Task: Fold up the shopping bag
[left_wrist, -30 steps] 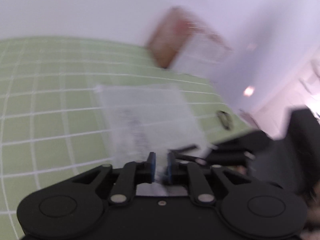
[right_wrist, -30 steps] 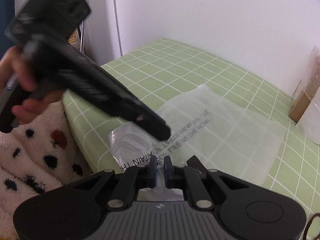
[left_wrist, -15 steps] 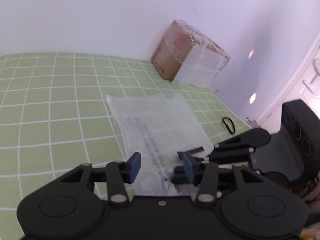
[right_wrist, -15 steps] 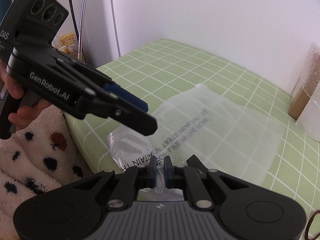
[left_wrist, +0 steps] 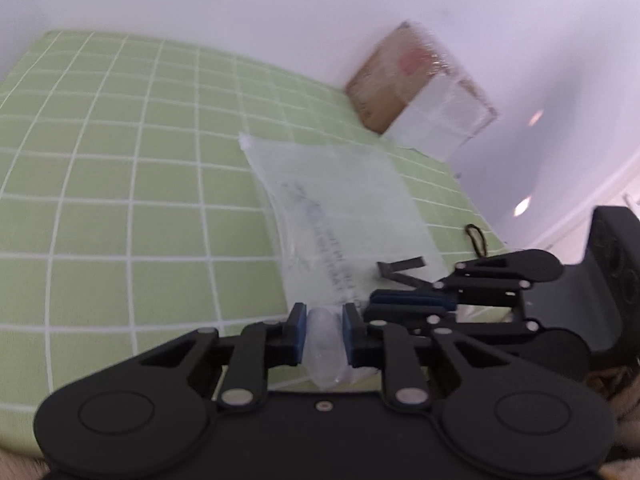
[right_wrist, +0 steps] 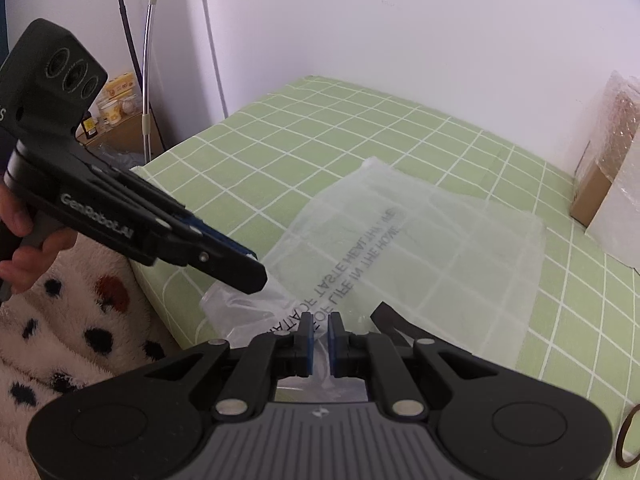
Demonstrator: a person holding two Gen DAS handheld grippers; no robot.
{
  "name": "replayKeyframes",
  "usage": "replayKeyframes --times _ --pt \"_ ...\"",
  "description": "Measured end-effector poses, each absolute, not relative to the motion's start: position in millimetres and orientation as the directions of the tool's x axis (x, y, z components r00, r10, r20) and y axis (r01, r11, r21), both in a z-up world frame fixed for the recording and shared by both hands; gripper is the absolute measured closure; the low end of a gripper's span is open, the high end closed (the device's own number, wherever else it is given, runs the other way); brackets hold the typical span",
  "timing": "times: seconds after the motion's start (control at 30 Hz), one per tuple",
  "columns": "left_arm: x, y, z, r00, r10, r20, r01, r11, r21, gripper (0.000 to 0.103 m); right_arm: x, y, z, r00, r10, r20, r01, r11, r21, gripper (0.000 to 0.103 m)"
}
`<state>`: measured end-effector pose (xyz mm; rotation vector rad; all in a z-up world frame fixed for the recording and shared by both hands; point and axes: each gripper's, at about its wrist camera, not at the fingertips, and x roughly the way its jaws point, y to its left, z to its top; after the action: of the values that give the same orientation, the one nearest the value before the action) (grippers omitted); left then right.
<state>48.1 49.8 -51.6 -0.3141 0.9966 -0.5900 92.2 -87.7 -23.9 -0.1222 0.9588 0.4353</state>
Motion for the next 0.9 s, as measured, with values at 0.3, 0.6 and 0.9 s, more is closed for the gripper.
replayKeyframes --times 0.3,0.6,0.9 --pt "54 32 -41 0.371 -0.491 -0.789 0.315 0.865 -0.39 0.085 68 -107 -6 0.544 0.287 -0.789 -0.449 0.894 0.016 0.07" --pt "65 27 -38 0.312 -0.462 -0.83 0.319 0.874 -0.367 0.084 15 -112 -1 0.589 0.217 -0.778 -0.65 0.7 -0.297 0.069" --pt "67 24 -36 0.297 -0.45 -0.842 0.346 0.873 -0.344 0.084 -5 -92 -19 0.594 0.147 -0.791 -0.75 0.457 -0.479 0.069"
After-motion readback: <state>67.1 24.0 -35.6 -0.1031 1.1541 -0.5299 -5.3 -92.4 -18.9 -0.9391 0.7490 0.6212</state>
